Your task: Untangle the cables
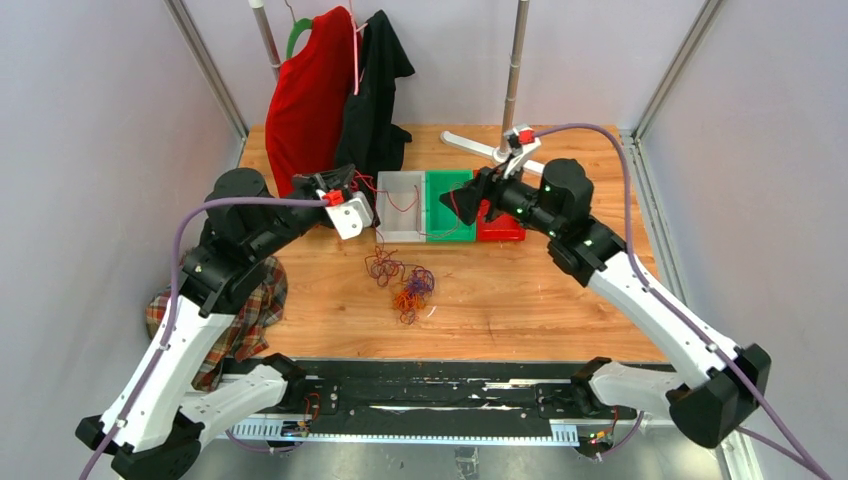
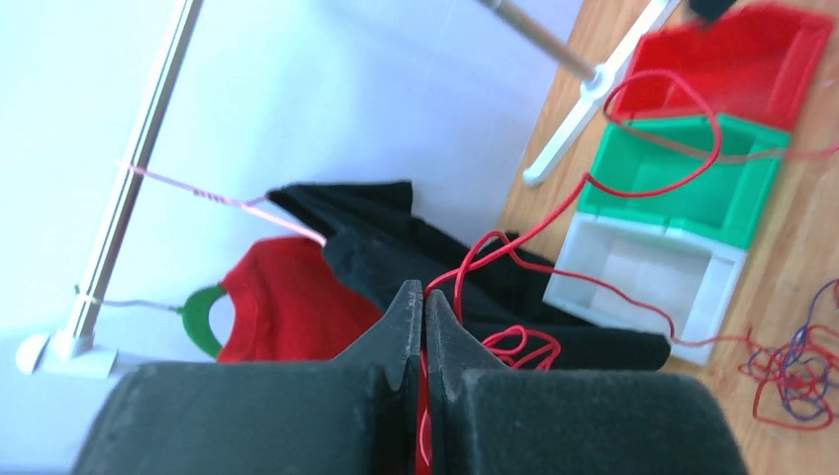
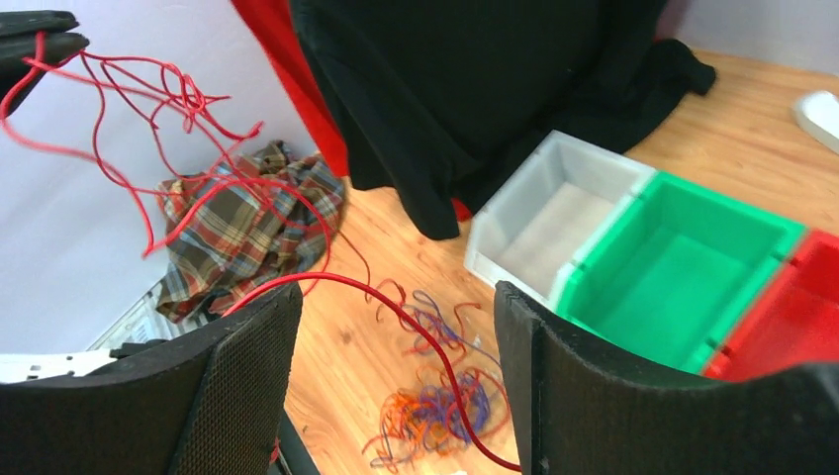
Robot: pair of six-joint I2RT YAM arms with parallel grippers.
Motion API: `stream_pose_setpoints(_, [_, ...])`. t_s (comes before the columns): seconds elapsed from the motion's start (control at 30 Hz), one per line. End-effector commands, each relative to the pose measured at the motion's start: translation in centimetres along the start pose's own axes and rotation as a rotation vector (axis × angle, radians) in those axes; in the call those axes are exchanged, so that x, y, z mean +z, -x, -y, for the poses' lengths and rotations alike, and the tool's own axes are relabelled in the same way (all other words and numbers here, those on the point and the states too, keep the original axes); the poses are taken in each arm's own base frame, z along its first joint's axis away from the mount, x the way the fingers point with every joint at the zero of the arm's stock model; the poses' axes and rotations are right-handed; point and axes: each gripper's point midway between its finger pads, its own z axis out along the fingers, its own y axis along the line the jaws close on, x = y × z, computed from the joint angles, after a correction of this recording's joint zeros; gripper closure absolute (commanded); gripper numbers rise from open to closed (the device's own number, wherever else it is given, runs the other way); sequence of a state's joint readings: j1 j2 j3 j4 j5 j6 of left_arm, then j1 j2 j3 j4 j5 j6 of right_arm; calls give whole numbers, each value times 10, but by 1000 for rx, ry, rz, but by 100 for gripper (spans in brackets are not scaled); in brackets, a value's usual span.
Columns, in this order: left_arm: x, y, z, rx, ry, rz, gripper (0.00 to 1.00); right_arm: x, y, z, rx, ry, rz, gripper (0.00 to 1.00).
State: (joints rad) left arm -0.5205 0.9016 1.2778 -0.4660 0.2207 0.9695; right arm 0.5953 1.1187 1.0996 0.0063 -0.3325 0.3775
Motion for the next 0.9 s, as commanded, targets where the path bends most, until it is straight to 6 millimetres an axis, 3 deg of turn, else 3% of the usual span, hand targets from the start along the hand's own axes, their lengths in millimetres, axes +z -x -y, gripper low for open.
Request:
stream_pose_setpoints(0.0, [-10,46,0,-30,-60,187,100,31,-1,-46,-56,194,58,29])
stream_pose_setpoints(0.03, [-11,49,-1,-24,-61,197,100,37,-4,-63,-85,238,57,29])
stream_pose_setpoints(0.2, [-14,55,-23,68,18,206,100,55,-12,-97,-79,359,94,28])
stream_pose_setpoints(0.33, [-25,74,-52,144,173,290,100,70,-30,-107,-45,413,109,28])
stream_pose_setpoints(0.5, [-35,87,-73,142,230,308,100,78,-52,-131,-22,506,99,28])
stream_pose_setpoints(0.67, [-43,94,-93,163,322,318,100,94,-91,-135,-7,491,18,29])
stream_pose_setpoints(0.87, [-55,106,-126,80,431,332,100,112,-117,-136,62,463,-24,36])
